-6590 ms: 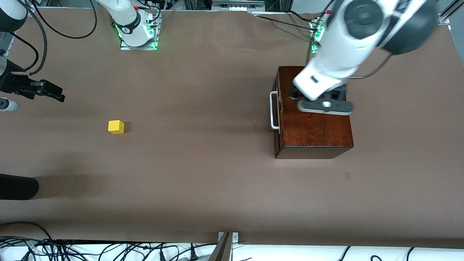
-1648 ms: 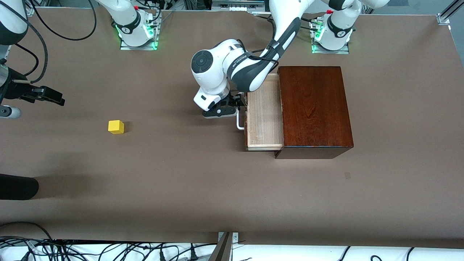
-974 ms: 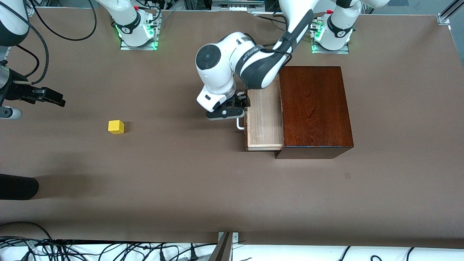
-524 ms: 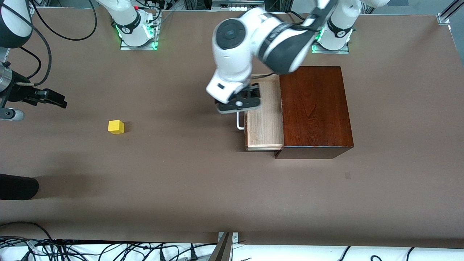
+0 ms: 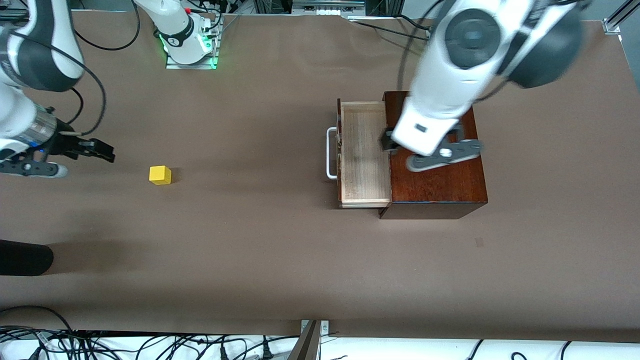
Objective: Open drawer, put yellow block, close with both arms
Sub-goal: 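Release the handle and lift the left gripper while the right gripper reaches the cube, then lower the right gripper onto the yellow cube and grasp it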
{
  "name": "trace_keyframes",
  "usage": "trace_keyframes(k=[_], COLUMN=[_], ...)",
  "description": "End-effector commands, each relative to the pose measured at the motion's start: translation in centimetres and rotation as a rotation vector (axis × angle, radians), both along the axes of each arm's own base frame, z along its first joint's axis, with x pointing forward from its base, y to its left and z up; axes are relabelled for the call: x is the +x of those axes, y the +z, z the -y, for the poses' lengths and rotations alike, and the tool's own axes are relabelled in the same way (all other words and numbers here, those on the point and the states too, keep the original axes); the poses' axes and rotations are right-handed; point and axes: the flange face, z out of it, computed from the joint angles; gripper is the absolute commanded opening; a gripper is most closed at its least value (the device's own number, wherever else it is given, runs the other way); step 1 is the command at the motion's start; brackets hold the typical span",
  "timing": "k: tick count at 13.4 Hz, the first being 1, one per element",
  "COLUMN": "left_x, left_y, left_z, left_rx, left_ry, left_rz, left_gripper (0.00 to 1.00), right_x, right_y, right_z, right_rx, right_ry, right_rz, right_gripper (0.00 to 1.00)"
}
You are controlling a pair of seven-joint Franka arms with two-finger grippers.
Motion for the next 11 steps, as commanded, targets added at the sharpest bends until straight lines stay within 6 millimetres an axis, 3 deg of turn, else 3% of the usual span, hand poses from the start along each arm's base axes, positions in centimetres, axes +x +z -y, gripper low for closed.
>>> trace_keyframes(k=[1, 4, 7, 9, 11], left_x=[-0.7, -1.6, -1.2, -0.5, -0.7], left_y=[2.8, 4.7, 4.1, 3.6, 4.9], left_z=[-7.3, -16.0, -24.2, -26.2, -29.3], left_rx=[-0.046, -0.063, -0.070, -0.068, -0.074], left_ry=[-0.071, -0.151, -0.098, -0.060, -0.017], left_rz=[-0.024, -0.058, -0.126, -0.123, -0.073], left_gripper=[1.00, 1.00, 1.00, 1.00, 1.00], right_x=[-2.2, -3.0, -3.5, -3.7, -3.8], right_y=[-2.8, -6.6, -9.4, -11.1, -12.4], right_z=[-0.9, -1.1, -1.1, -1.1, -1.0], right_rx=[0.008, 0.005, 0.001, -0.003, -0.007], right_ry=[0.027, 0.039, 0.062, 0.073, 0.117], right_rz=[0.037, 0.071, 0.091, 0.101, 0.108], right_gripper=[1.00, 1.00, 1.00, 1.00, 1.00])
